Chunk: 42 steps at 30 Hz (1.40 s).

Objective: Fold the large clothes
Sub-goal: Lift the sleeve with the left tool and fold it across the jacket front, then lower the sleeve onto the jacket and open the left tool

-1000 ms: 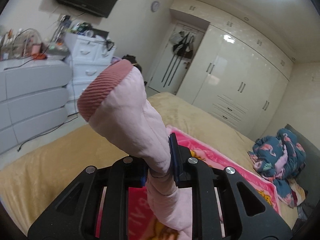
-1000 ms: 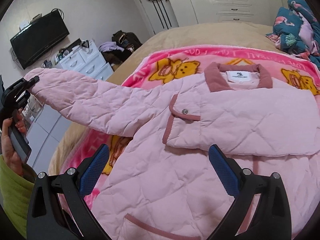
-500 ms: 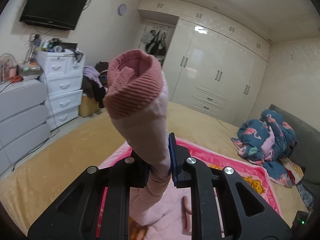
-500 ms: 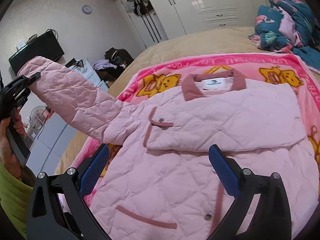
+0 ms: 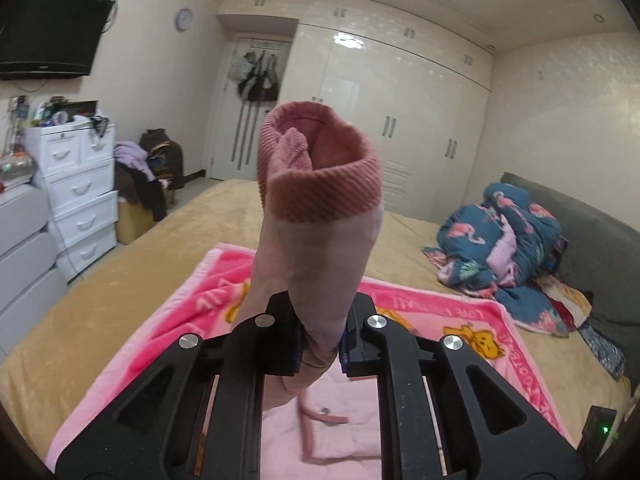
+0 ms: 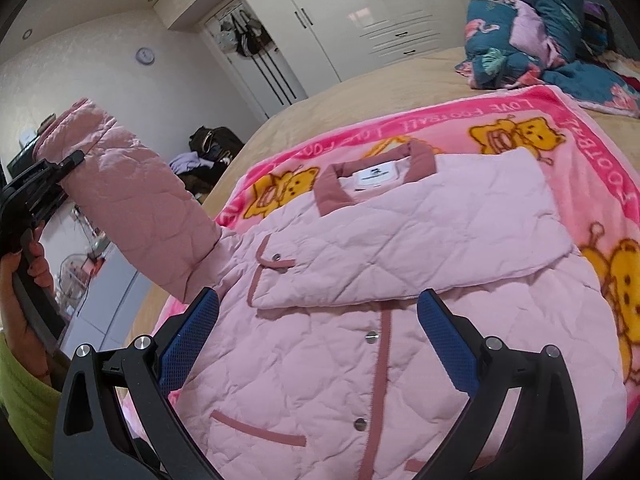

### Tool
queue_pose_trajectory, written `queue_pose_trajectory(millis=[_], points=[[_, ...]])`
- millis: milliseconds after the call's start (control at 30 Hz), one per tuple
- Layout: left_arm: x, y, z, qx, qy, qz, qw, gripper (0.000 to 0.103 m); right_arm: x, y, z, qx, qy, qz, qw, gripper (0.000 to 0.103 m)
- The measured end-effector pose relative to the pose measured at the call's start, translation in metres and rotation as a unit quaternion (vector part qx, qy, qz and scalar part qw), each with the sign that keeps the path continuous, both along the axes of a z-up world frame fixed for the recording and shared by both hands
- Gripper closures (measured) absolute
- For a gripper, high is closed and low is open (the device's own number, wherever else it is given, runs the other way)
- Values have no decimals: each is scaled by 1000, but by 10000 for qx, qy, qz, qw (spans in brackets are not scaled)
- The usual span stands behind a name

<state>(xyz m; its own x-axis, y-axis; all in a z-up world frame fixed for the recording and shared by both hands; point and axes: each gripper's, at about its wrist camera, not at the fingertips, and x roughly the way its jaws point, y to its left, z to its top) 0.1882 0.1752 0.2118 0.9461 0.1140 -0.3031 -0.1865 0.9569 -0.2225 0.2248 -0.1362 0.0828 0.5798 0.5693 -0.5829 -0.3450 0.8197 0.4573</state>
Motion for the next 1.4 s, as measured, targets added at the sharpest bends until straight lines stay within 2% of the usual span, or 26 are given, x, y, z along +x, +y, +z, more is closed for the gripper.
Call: queue_pose_trajectory(millis=[333, 700, 967, 1167, 1267, 1400], points=[[31, -69, -21, 51, 159, -680, 9975, 98, 6, -43, -12, 171, 125, -347, 9992, 4], [67, -135, -80, 194, 765, -1341, 9878, 98, 14, -102, -32, 206, 323, -1013, 9941, 4], [81, -177, -133, 388, 1330, -1691, 9758, 97, 15, -137, -45, 287, 444, -1365, 9892, 4], [91, -201, -175, 580, 1854, -1929, 9618, 96, 18, -154, -56, 336, 571, -1571, 9854, 4], [90, -213, -190, 716, 1984, -2048, 9558, 84, 20, -157, -62, 336, 639, -1618, 9842, 4], [91, -227, -210, 950, 2306, -2153, 9442, 76, 22, -159, -69, 356, 732, -1644, 9830, 4]])
